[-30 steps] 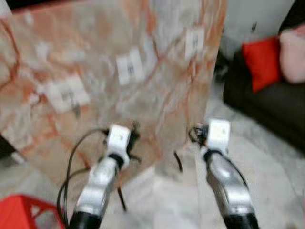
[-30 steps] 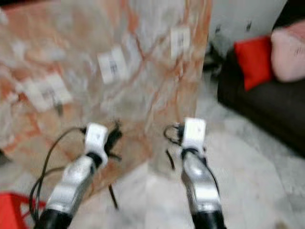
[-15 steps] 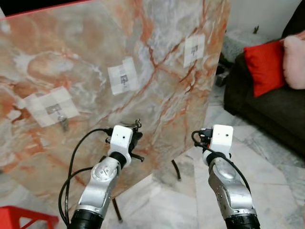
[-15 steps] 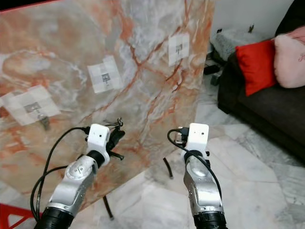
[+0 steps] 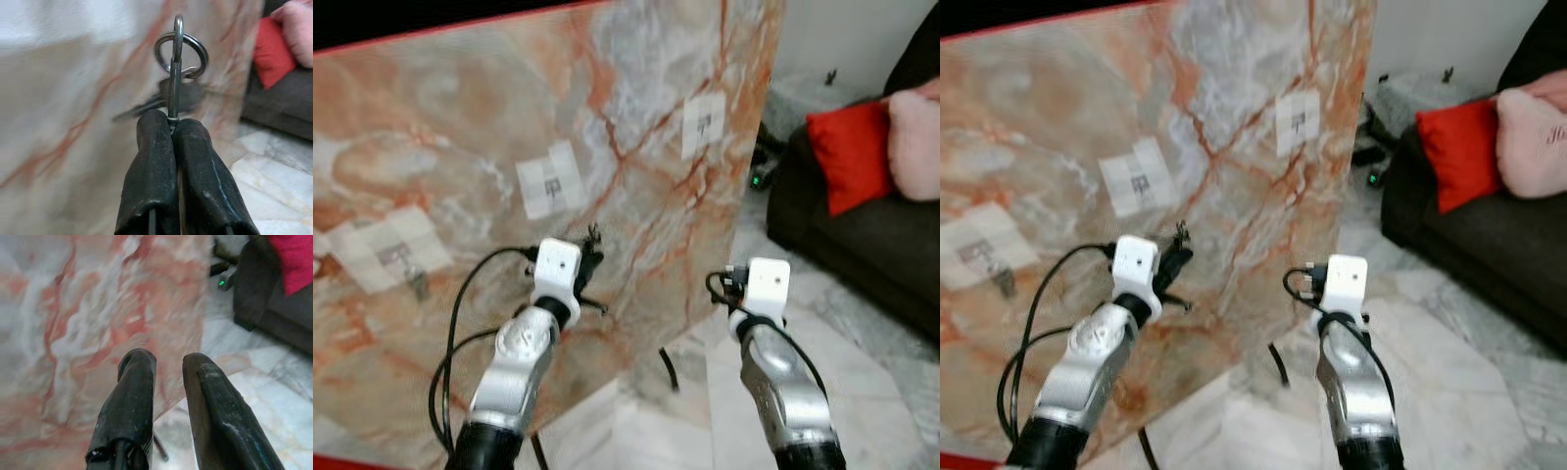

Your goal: Hang keys on a hook

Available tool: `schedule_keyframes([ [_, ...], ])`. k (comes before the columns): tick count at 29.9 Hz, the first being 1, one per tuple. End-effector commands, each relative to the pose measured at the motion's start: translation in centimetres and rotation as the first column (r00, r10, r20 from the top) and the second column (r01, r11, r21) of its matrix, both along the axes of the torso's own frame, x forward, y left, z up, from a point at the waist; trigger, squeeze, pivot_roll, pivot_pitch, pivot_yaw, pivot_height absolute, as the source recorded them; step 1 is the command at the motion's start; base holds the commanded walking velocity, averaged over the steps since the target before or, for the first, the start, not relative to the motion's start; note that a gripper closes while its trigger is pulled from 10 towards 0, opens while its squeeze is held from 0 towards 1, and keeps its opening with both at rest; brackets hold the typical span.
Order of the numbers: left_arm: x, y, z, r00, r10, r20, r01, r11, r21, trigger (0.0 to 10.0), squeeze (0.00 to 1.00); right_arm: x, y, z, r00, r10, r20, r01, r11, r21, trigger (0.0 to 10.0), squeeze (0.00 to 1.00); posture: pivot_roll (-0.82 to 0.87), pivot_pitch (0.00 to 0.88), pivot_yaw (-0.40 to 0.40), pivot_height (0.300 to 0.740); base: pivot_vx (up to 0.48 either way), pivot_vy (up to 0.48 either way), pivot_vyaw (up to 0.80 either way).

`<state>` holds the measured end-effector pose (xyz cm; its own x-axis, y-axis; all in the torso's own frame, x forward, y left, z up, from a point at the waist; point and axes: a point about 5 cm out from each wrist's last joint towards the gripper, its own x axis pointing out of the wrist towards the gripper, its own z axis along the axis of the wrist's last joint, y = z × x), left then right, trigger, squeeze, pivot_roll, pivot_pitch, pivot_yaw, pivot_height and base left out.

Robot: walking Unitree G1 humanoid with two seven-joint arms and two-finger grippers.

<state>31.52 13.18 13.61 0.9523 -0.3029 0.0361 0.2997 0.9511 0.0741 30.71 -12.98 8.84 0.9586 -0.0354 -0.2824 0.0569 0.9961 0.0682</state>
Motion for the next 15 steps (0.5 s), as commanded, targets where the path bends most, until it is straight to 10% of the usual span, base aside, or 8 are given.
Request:
schedule_keyframes([
  [1,-0.1,0.5,0.6,1.0,0.019,0.023,-0.019,1.0,0.002,10.0,0.0,-0.4,0.2,-1.1,0.999,0.015,-0.046,-0.015,1.0,-0.014,10.0,0.0,0.08,0.042,0.016,0.74,0.0,0.0,0.0],
  [15,0.7,1.0,6.3,0.985,0.091,0.145,-0.091,0.996,-0.01,10.0,0.0,-0.4,0.4,-1.4,0.998,0.026,-0.053,-0.027,0.999,-0.02,10.0,0.0,0.09,0.034,0.022,0.74,0.0,0.0,0.0],
])
